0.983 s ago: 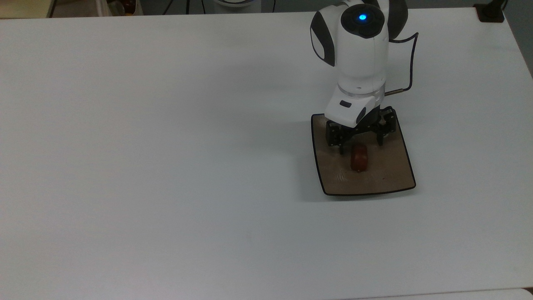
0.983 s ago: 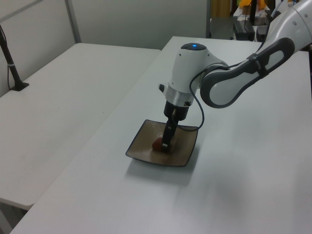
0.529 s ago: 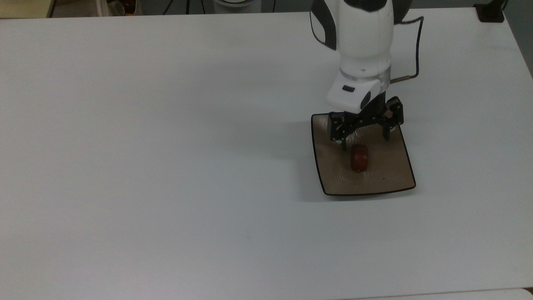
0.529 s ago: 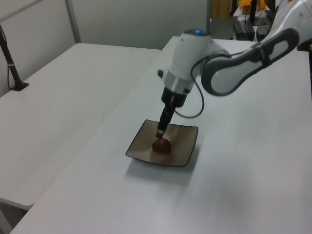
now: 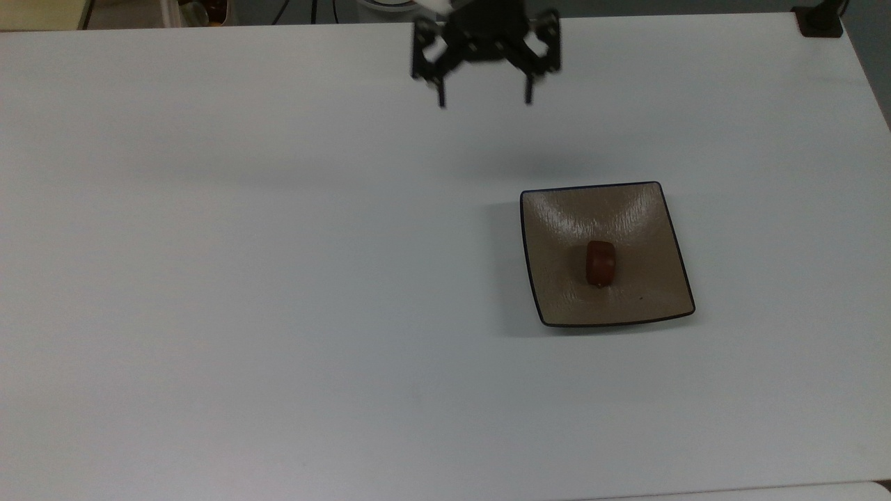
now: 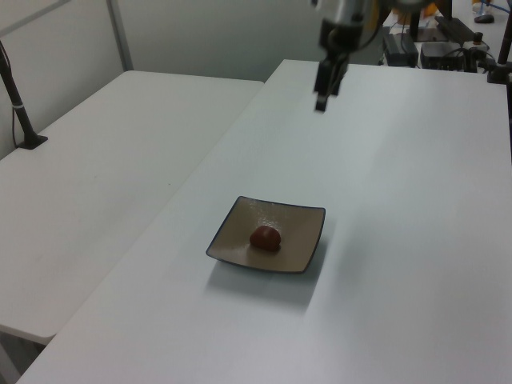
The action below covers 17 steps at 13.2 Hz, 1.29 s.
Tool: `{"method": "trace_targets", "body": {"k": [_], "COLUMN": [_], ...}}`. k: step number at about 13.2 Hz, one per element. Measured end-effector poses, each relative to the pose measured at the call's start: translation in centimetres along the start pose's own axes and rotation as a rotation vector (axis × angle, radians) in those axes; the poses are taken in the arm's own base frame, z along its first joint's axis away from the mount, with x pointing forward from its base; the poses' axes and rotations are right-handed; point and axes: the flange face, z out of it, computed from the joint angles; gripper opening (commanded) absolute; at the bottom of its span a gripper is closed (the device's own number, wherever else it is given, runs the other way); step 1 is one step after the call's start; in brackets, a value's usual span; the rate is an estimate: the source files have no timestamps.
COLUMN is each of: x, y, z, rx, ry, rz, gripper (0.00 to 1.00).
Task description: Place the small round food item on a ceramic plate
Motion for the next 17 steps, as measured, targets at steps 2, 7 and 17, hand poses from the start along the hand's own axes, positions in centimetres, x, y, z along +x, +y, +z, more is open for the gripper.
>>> {"method": "trace_targets", "body": {"k": [2,7,17], "x": [-2.3,-5.5,-4.3], "y": [3.5,8.9,8.0], "z": [-3.6,-4.4,-2.4], "rx": [-0.011,-0.023,-0.023], "ry": [-0.072,-0.161,-0.038], "rz": [0.047,0.1,0.019], "gripper": [1.0,1.0,1.0]}}
